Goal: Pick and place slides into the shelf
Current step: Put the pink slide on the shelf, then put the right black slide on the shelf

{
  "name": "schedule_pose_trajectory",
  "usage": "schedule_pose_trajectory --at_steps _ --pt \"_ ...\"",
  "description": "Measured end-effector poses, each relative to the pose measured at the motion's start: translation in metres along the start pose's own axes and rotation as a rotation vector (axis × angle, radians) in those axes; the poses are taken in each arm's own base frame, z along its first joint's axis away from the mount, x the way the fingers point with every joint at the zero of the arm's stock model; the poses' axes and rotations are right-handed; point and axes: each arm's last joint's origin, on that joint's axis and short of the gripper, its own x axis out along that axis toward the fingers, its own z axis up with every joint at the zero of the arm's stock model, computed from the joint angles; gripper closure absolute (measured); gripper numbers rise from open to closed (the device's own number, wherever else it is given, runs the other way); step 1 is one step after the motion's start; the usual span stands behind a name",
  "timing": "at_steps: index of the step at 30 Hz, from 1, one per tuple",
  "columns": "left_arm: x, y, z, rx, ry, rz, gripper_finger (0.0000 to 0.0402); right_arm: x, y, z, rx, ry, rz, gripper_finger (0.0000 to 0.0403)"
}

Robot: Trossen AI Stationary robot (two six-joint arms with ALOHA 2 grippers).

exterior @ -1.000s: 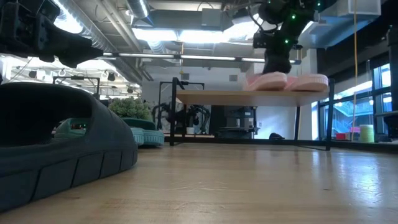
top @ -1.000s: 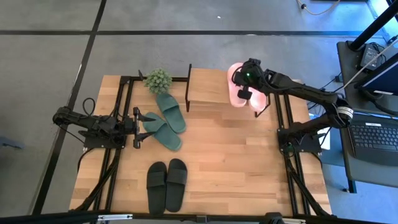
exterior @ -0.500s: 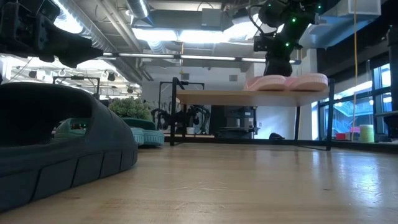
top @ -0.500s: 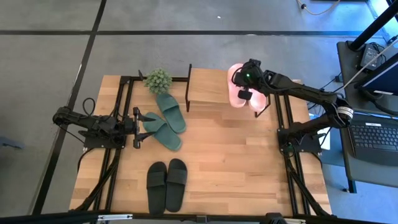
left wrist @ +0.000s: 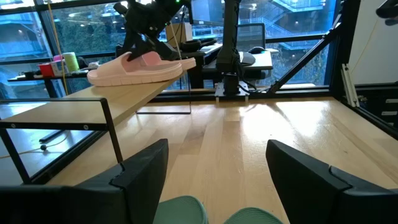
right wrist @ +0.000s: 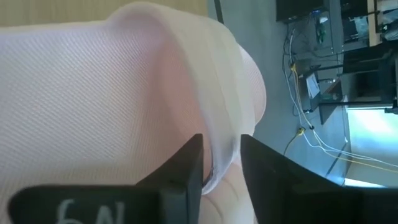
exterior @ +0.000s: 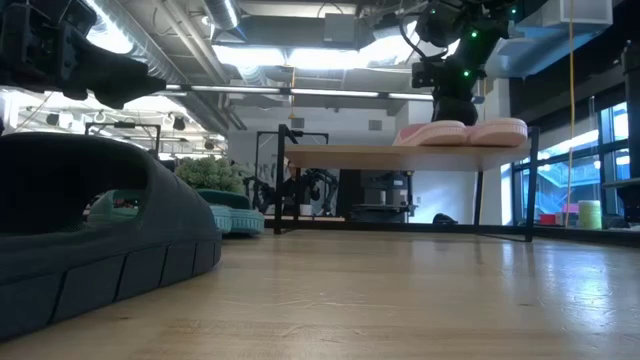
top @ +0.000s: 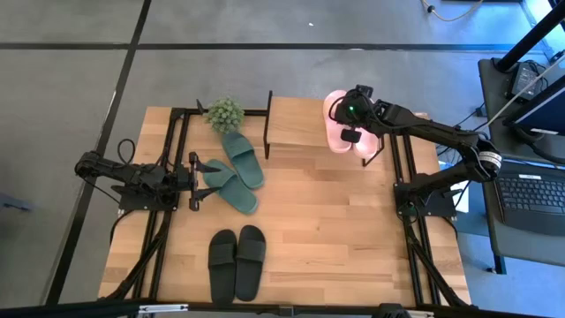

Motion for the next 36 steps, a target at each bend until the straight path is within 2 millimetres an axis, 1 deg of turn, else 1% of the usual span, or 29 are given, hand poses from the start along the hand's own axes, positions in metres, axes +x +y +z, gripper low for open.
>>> schedule_pose_trajectory --at_steps 3,10,14,19,28,36 --pt "0.0 0.0 0.0 0.0 0.0 0.0 0.0138 0.0 0.0 0.0 0.008 0.004 0.0 0.0264" --pt "0.0 0.0 0.0 0.0 0.0 0.0 0.0138 0.0 0.0 -0.001 0.018 0.007 0.002 0.0182" --pt "0.0 0.0 0.0 0.0 0.0 0.0 0.0138 0.0 0.001 -0.001 0.014 0.011 0.006 0.0155" --pt "0.0 0.0 0.0 0.0 0.0 0.0 0.0138 -0.003 0.001 -0.001 0.013 -0.003 0.013 0.0147" --pt "0.0 0.0 0.0 0.001 0.0 0.0 0.0138 -0.01 0.005 0.002 -0.001 -0.027 0.025 0.0147" --pt "0.0 0.0 0.0 0.001 0.0 0.0 0.0138 -0.012 0.009 0.0 0.018 -0.009 0.05 0.0147"
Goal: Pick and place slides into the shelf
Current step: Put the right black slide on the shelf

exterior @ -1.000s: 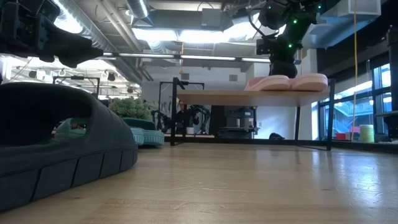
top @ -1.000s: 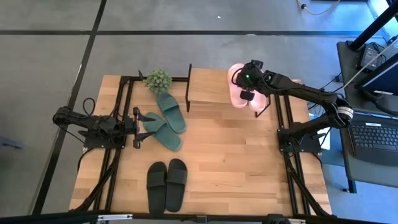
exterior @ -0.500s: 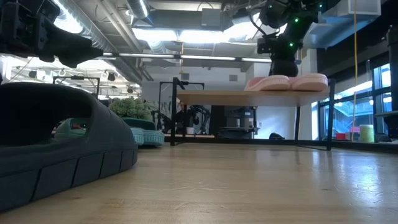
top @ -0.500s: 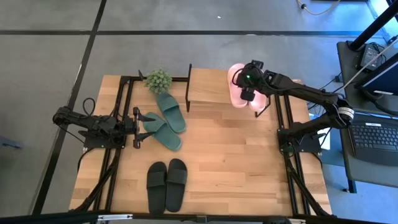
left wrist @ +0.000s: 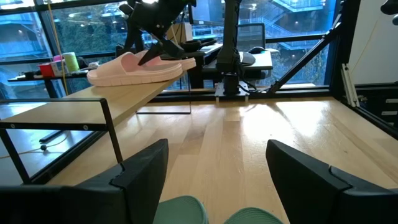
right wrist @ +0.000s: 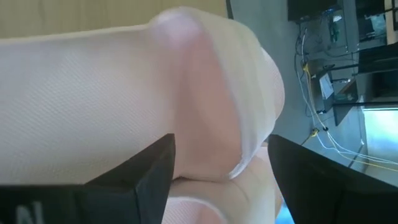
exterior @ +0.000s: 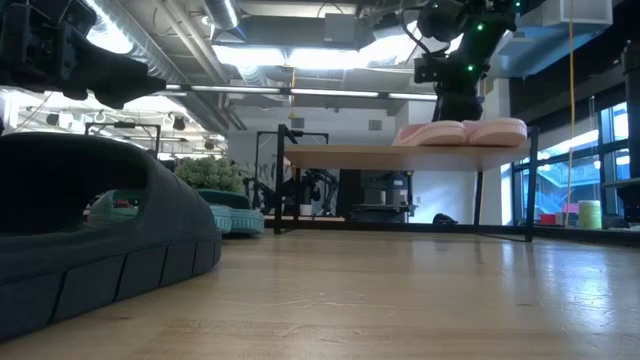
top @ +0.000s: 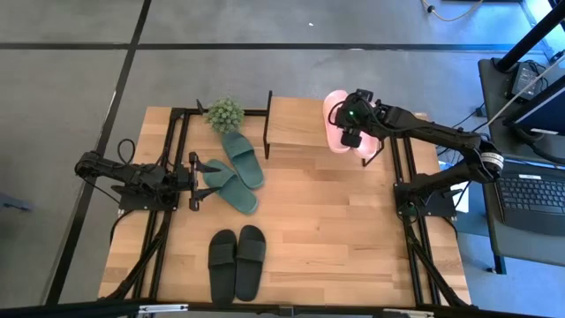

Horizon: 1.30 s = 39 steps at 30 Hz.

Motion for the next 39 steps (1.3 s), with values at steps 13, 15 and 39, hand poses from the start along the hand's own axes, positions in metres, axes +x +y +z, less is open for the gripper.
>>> schedule_pose_trajectory --at_steps 13,15,39 --pt "0.0 0.0 0.0 0.0 0.0 0.0 0.0138 -0.019 0.002 0.003 0.01 -0.071 -0.007 0.0147" --pt "0.0 0.0 0.0 0.0 0.0 0.0 0.0138 -0.024 0.002 0.002 0.028 -0.084 -0.008 0.0147" --pt "0.0 0.0 0.0 -0.001 0.0 0.0 0.0138 -0.133 0.116 0.002 0.08 -0.432 0.678 0.0147"
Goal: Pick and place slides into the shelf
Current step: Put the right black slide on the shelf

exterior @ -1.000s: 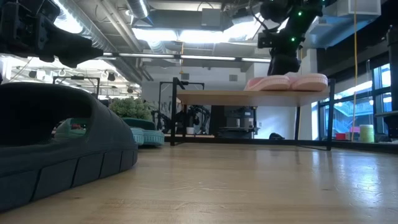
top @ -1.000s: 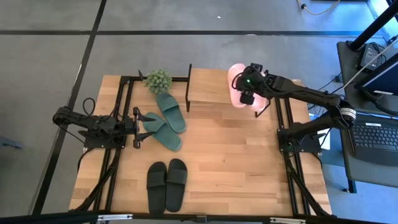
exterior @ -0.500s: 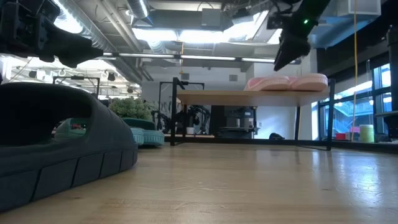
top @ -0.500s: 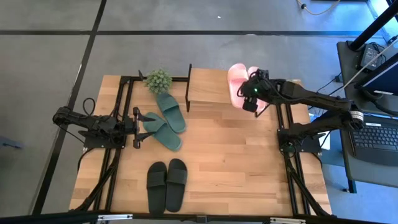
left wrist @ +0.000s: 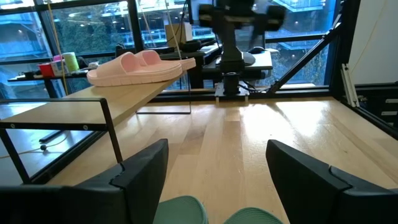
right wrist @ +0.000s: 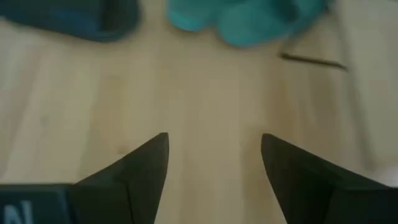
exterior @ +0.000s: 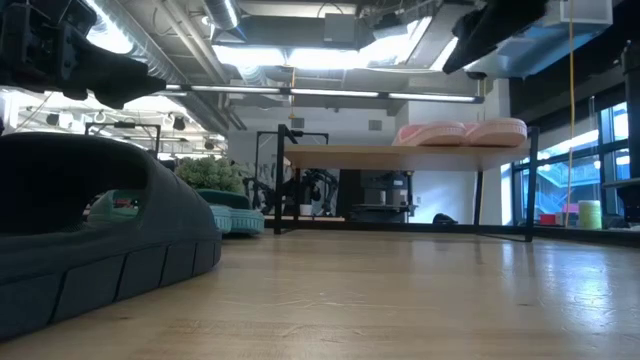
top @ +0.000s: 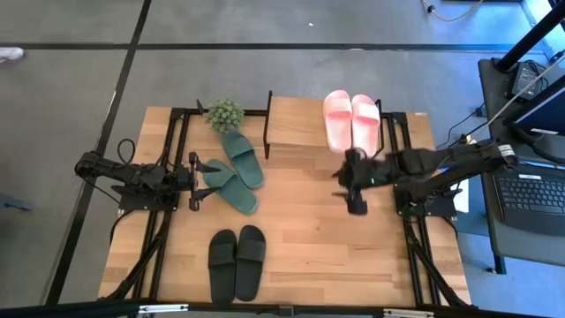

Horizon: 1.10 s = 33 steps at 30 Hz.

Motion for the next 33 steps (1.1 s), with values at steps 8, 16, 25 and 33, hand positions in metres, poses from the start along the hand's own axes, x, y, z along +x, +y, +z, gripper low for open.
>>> schedule_pose_trajectory --at_steps 8,16,25,33 --pt "0.0 0.0 0.0 -0.001 0.0 0.0 0.0138 0.036 0.046 -0.039 -0.095 -0.176 0.162 0.0147" --pt "0.0 0.0 0.0 -0.004 0.0 0.0 0.0138 0.058 0.032 -0.078 -0.078 -0.3 0.129 0.0147" --pt "0.0 0.0 0.0 -0.059 -0.001 0.0 0.0138 0.062 0.028 -0.119 -0.05 -0.377 0.159 0.0147" --pt "0.0 0.0 0.001 -0.136 -0.012 0.0 0.0138 0.068 0.027 -0.145 -0.022 -0.459 0.168 0.0147"
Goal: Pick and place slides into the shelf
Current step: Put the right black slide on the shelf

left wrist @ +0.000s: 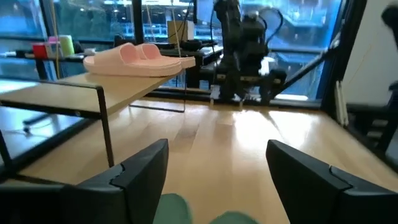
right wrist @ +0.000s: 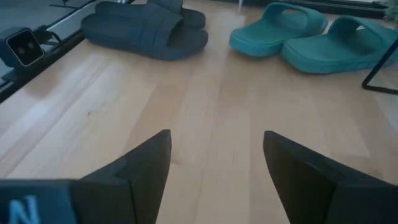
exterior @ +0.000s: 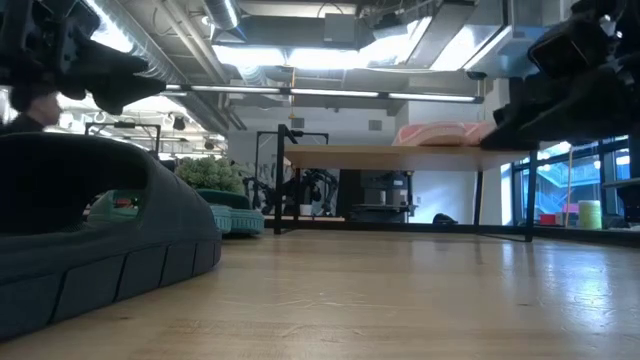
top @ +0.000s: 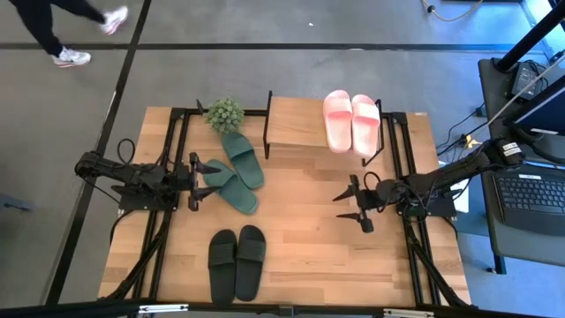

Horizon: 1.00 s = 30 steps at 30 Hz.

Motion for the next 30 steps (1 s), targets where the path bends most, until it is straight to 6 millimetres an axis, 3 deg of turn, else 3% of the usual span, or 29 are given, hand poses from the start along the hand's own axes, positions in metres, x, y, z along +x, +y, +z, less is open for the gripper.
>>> schedule_pose_trajectory --at_steps 2,7,12,22,30 --pt "0.0 -0.001 0.005 -0.029 -0.051 -0.03 0.0138 0.0 0.0 0.0 0.002 -0.013 0.0 0.0147" --pt "-0.001 -0.012 0.007 0.009 -0.049 -0.304 0.0138 0.0 0.0 0.0 -0.005 -0.015 0.0 0.0147" --pt "0.004 -0.021 0.004 -0.054 0.042 -0.362 0.0138 0.0 -0.001 0.0 -0.026 -0.014 -0.009 0.0147" --pt "0.028 -0.062 0.08 0.093 0.146 -0.468 0.0138 0.0 -0.008 0.0 -0.007 -0.011 -0.084 0.0147" --pt "0.071 -0.115 0.094 0.11 0.497 -0.361 0.0138 0.0 -0.008 -0.001 0.023 -0.012 -0.084 0.0147"
